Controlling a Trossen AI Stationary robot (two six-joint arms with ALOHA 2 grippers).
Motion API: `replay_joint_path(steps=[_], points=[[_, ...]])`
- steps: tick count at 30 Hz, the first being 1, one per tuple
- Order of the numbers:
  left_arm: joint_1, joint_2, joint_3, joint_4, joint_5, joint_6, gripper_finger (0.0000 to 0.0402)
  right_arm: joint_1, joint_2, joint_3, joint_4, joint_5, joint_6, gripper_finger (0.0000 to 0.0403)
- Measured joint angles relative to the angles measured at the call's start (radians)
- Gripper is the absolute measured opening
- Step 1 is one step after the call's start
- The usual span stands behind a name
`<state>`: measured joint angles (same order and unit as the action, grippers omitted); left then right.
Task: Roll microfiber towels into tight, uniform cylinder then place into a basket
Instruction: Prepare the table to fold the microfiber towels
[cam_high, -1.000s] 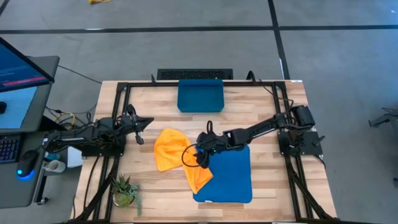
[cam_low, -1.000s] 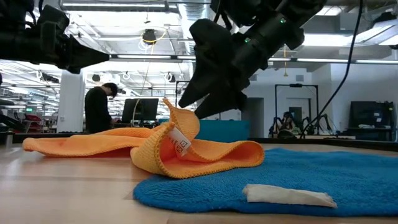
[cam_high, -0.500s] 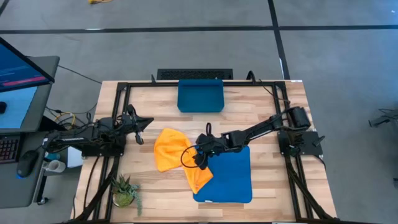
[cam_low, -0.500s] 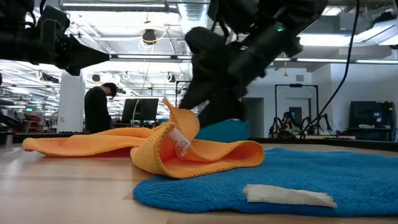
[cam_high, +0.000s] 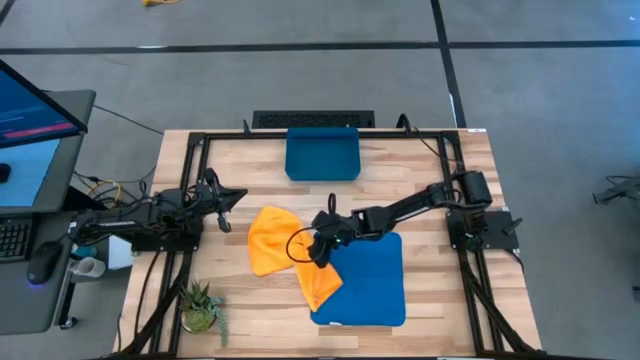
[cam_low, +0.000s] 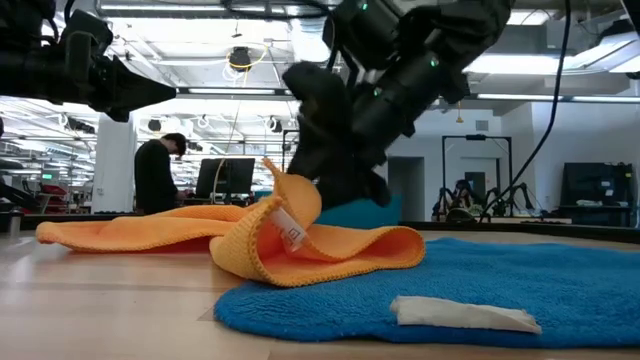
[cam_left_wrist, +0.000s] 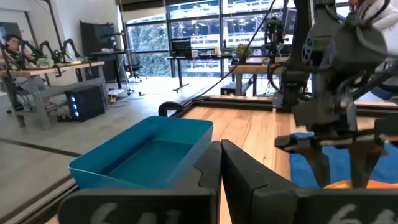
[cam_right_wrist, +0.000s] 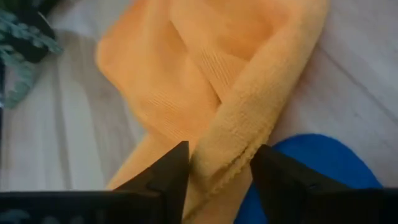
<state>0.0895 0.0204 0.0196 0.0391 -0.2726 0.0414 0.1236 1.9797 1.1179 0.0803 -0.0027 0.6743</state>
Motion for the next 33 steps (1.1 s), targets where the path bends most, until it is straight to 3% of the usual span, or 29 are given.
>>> replay_joint_path(steps=[7,14,25,33], points=[[0.0,0.0,0.0,0.0,0.0,-0.001,0.0,-0.035,0.022,-0.001,0.011,-0.051,0.0,0.0114],[0.0,0.0,0.0,0.0,0.0,-0.001,0.0,-0.042,0.016,0.062,0.022,-0.053,-0.097,0.0014],[0.0,0.0,0.0,0.001,0.0,0.0,0.0,-0.064,0.016,0.34,0.003,-0.052,-0.33,0.0006],[0.0,0.0,0.0,0.001,0.0,0.0,0.0,-0.131,0.019,0.45,-0.019,-0.039,-0.333,0.0006]])
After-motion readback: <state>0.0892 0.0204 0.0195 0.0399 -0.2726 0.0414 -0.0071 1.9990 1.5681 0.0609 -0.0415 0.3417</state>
